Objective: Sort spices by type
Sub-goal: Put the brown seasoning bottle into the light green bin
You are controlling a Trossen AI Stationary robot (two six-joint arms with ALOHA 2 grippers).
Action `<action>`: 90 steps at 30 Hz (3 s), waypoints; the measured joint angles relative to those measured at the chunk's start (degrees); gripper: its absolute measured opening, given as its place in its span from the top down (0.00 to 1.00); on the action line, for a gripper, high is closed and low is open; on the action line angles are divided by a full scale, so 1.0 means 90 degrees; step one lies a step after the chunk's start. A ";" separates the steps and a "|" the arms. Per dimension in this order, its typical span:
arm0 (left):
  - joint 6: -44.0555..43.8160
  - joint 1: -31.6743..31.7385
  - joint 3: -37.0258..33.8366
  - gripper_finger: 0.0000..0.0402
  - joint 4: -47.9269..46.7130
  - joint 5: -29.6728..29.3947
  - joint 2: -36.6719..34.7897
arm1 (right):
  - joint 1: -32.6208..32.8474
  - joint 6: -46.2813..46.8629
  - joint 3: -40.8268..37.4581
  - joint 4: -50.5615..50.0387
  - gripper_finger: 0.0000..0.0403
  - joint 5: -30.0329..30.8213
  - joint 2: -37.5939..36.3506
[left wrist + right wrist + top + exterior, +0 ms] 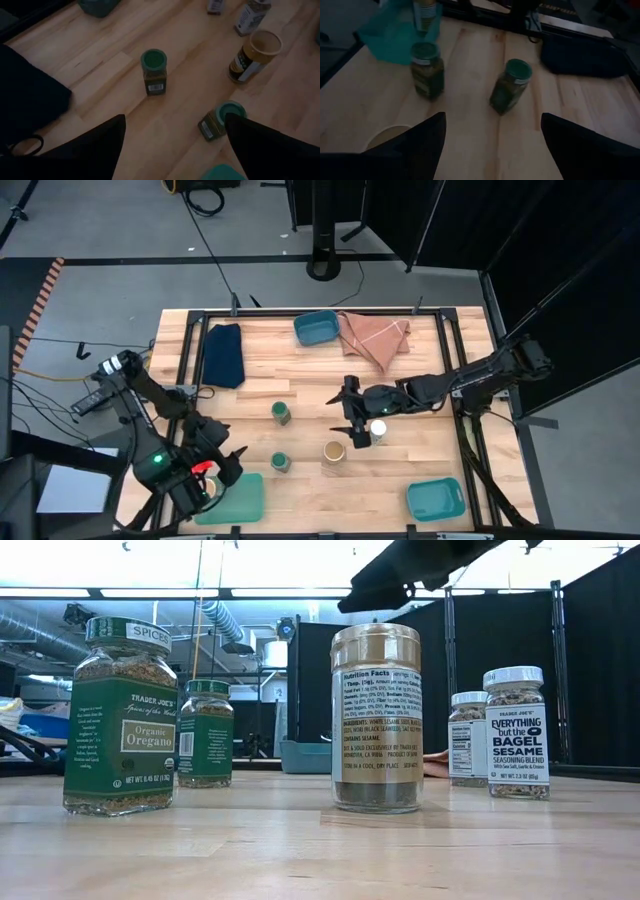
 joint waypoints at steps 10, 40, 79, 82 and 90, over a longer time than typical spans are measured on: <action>0.0611 0.0293 -0.0002 0.14 0.0010 0.0001 0.0002 | 0.0586 0.0690 0.0000 0.0485 0.12 0.0281 0.0000; 0.0997 0.0158 -0.0005 0.14 0.0194 -0.0241 -0.0036 | 0.1430 0.2572 0.0002 0.0733 0.12 0.1981 0.0935; 0.0970 0.0161 -0.0007 0.14 0.0206 -0.0485 -0.0036 | 0.1579 0.3385 -0.0005 0.0868 0.04 0.1564 0.2064; 0.0968 0.0161 -0.0007 0.14 0.0205 -0.0486 -0.0039 | 0.1584 0.3493 -0.0005 0.1024 0.04 0.1568 0.2201; 0.0968 0.0161 -0.0007 0.14 0.0201 -0.0506 -0.0036 | 0.1565 0.3610 0.0000 0.1091 0.06 0.1599 0.2300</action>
